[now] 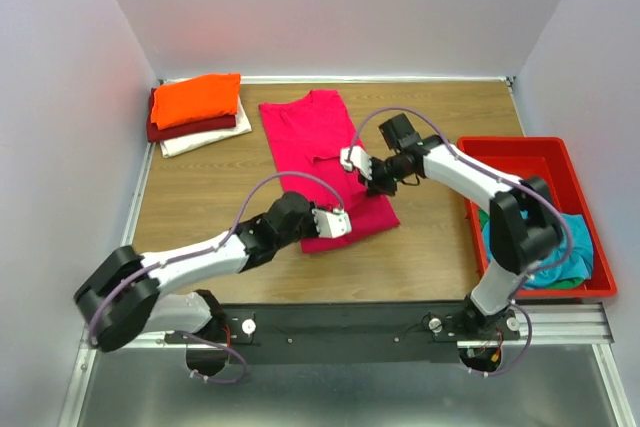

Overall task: Fold and stack the t-shirts
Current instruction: Fold the tshirt

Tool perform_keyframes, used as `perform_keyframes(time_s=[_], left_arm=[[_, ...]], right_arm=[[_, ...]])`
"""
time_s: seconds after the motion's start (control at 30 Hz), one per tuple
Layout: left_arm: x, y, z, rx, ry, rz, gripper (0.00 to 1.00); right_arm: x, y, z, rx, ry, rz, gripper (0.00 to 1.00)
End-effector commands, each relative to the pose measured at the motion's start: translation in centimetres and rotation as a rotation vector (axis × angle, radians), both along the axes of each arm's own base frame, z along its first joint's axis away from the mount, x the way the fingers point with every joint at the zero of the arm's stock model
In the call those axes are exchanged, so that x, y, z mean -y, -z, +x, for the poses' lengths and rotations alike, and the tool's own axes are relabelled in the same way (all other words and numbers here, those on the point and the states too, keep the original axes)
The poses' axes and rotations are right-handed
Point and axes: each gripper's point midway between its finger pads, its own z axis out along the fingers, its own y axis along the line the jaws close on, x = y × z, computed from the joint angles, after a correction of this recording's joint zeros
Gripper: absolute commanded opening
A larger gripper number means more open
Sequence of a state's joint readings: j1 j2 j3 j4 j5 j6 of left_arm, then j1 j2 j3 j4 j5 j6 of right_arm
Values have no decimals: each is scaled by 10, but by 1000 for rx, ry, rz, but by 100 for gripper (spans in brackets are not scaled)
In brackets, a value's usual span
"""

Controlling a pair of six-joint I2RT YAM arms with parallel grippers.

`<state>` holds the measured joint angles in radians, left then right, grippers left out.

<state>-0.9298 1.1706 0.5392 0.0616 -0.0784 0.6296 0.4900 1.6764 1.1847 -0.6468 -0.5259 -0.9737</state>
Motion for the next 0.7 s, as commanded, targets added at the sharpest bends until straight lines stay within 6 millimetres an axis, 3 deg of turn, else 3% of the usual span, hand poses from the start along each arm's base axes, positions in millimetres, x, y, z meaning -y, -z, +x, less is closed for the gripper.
perform_keyframes(time_s=[0.0, 0.07, 0.1, 0.13, 0.17, 0.23, 0.27, 0.33, 0.5, 0.67], left_arm=[[-7, -11, 56, 60, -111, -60, 0], [-15, 1, 80, 41, -168, -32, 0], [-17, 3, 88, 35, -184, -29, 0], [-13, 5, 98, 25, -191, -27, 0], [-18, 5, 109, 21, -211, -32, 0], [-13, 6, 123, 17, -208, -41, 0], [-20, 6, 133, 18, -234, -42, 0], [-17, 4, 145, 11, -225, -64, 0], [-33, 0, 169, 17, -249, -81, 0], [-38, 6, 184, 6, -261, -66, 0]], right_arm=[[-14, -9, 59, 66, 154, -18, 0], [-21, 1, 78, 65, 194, -31, 0], [-23, -11, 98, 115, 225, -30, 0], [-25, -10, 106, 116, 252, -32, 0], [-27, -1, 114, 106, 267, -43, 1], [-31, -11, 137, 136, 315, -27, 0], [-30, -3, 144, 130, 333, -42, 1], [-31, -7, 158, 143, 363, -34, 0], [-30, 12, 175, 130, 404, -55, 0], [-33, 16, 188, 132, 447, -48, 0]])
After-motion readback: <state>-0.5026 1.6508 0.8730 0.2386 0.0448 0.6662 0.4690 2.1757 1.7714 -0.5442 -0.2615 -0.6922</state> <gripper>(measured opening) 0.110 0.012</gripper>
